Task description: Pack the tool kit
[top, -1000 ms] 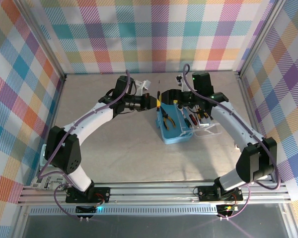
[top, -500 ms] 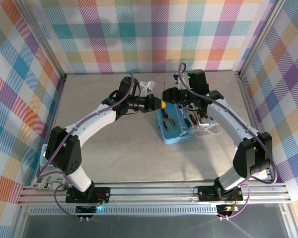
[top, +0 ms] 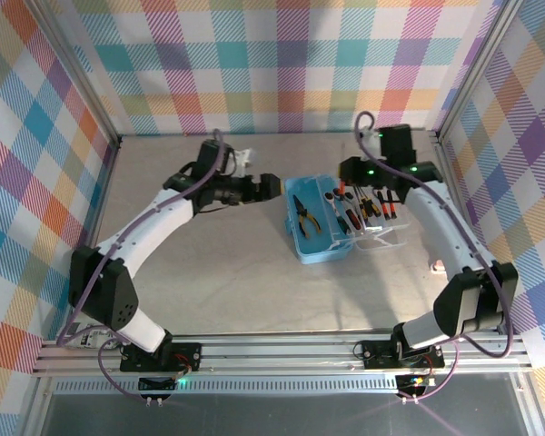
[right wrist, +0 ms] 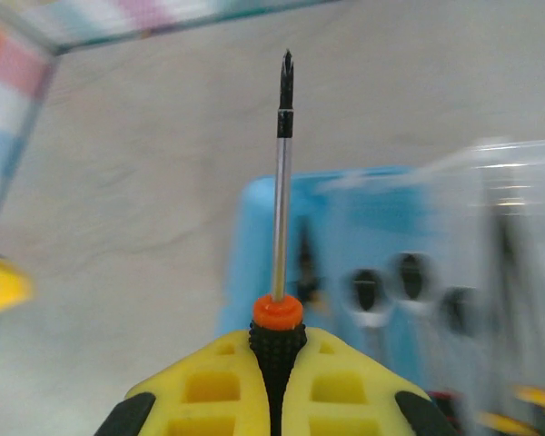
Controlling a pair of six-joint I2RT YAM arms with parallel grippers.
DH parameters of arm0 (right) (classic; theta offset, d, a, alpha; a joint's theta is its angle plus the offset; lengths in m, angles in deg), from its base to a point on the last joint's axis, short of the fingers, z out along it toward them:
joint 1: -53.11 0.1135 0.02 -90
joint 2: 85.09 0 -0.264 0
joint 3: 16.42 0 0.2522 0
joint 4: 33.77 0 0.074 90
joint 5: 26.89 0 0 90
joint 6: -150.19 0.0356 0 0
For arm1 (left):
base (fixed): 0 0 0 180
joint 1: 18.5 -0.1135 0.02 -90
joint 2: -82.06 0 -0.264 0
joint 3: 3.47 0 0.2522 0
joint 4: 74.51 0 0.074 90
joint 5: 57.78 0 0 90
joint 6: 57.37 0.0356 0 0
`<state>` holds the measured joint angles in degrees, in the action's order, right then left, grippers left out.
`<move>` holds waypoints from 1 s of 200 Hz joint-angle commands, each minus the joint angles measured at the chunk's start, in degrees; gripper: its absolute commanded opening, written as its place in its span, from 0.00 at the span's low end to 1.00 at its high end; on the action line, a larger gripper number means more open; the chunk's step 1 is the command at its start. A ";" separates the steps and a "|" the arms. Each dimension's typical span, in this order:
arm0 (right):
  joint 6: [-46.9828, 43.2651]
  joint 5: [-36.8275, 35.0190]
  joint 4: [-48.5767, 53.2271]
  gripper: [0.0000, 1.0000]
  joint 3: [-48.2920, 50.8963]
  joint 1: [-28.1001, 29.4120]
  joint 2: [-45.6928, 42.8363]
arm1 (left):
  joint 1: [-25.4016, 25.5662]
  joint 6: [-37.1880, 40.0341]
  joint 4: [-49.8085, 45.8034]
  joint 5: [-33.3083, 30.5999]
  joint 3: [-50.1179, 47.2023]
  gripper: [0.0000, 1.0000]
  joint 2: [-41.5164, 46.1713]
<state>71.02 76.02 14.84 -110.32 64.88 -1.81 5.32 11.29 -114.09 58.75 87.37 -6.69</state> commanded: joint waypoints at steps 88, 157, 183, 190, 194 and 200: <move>-14.78 -27.04 8.16 0.00 1.05 -5.57 4.13 | -9.57 8.61 -19.94 -31.26 -5.85 1.00 1.12; -15.93 -26.09 5.27 0.00 1.30 -7.11 9.39 | -9.57 8.51 -18.49 -29.01 -6.33 1.00 -0.36; -15.72 -25.54 5.23 0.00 0.96 -7.11 11.09 | -9.58 8.29 -18.03 -28.22 -6.33 1.00 -0.88; -15.60 -25.56 5.06 0.00 1.03 -7.14 11.40 | -9.57 8.25 -18.02 -28.02 -6.24 1.00 -1.01; -15.58 -25.50 5.04 0.00 1.08 -7.14 11.45 | -9.57 8.25 -18.00 -27.89 -6.24 1.00 -1.07; -15.58 -25.39 5.05 0.02 1.16 -7.12 11.56 | -9.56 8.25 -18.03 -27.77 -6.15 1.00 -1.16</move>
<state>56.24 50.19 20.68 -108.66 57.97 8.51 -3.65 18.98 -132.34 29.83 80.97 -7.11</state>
